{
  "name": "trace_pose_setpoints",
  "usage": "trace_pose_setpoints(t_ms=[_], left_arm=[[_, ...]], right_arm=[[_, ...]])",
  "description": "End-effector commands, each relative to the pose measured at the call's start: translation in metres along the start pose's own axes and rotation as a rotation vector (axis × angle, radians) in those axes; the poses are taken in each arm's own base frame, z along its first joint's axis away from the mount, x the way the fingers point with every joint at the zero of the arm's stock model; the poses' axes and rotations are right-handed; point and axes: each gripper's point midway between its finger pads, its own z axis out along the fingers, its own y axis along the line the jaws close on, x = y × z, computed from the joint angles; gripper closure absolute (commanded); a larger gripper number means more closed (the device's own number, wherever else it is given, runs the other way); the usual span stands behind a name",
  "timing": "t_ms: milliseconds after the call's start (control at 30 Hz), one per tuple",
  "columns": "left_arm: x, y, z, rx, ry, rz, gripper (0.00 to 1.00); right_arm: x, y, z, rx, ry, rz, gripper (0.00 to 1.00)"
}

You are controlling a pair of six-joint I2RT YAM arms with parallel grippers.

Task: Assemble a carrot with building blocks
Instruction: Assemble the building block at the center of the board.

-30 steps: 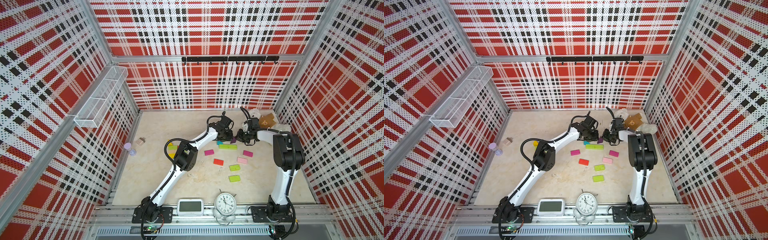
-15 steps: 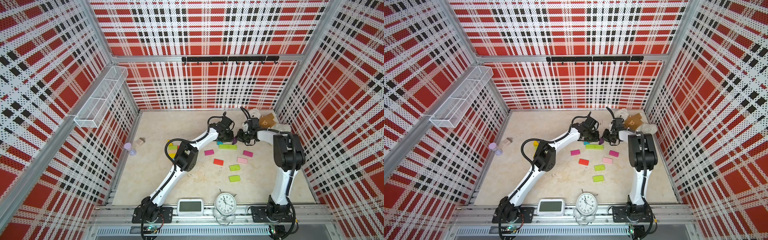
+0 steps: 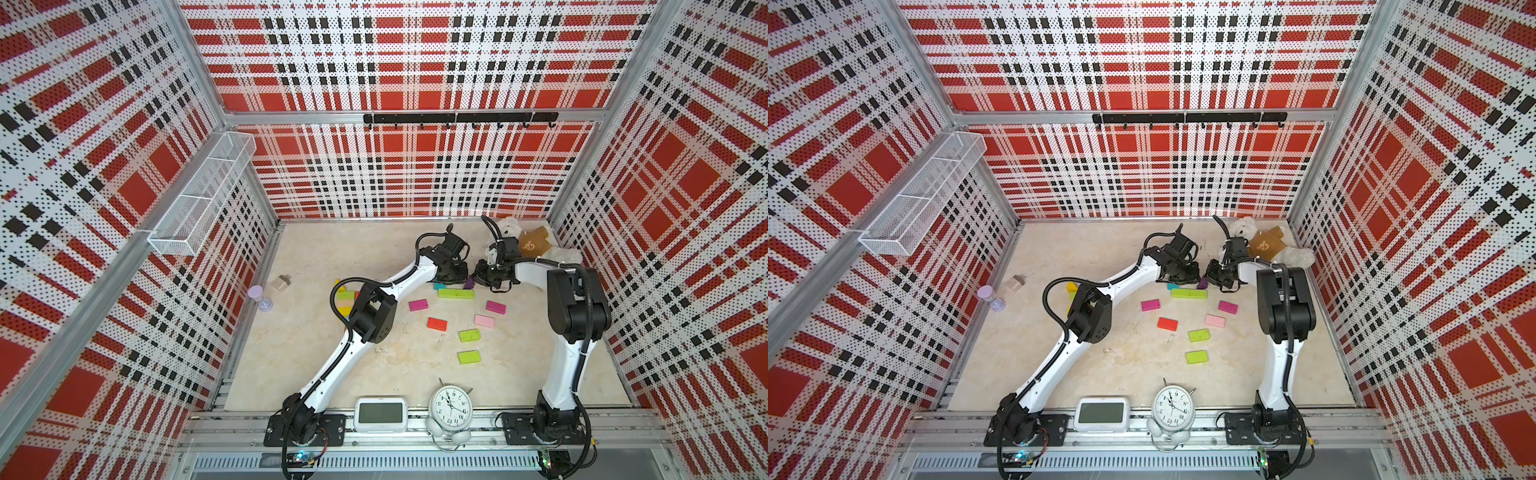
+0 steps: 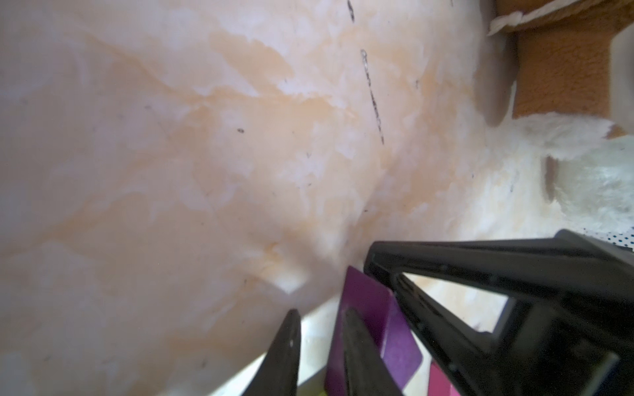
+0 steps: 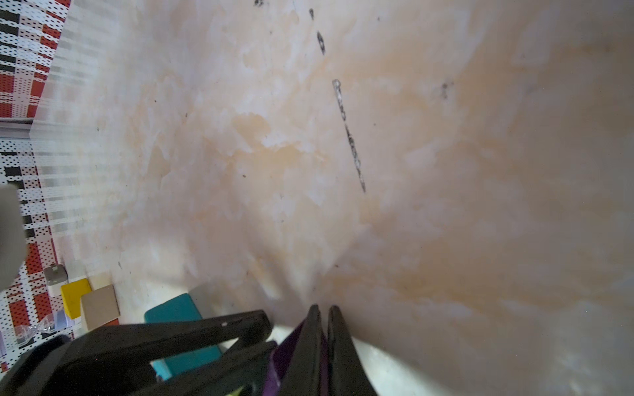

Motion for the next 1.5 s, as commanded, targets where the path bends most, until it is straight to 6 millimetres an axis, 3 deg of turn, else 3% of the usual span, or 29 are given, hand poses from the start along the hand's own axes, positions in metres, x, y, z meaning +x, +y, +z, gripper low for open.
trace_pose_setpoints(t_ms=[0,1067,1267,1467], left_arm=[[0.002,-0.009,0.008,0.021,-0.001,-0.001,0.73],[0.005,-0.016,0.009,0.027,-0.01,0.001,0.74],[-0.019,-0.016,-0.006,0.036,-0.074,-0.003,0.74],[-0.048,-0.021,-0.039,0.047,-0.158,0.012,0.67]], right_arm=[[-0.014,0.009,-0.015,-0.02,-0.058,-0.016,0.9],[-0.015,0.003,-0.016,-0.028,-0.064,0.0,0.91],[-0.033,0.005,-0.025,-0.044,-0.112,0.012,0.9],[-0.052,0.019,-0.054,-0.041,-0.166,-0.022,0.89]])
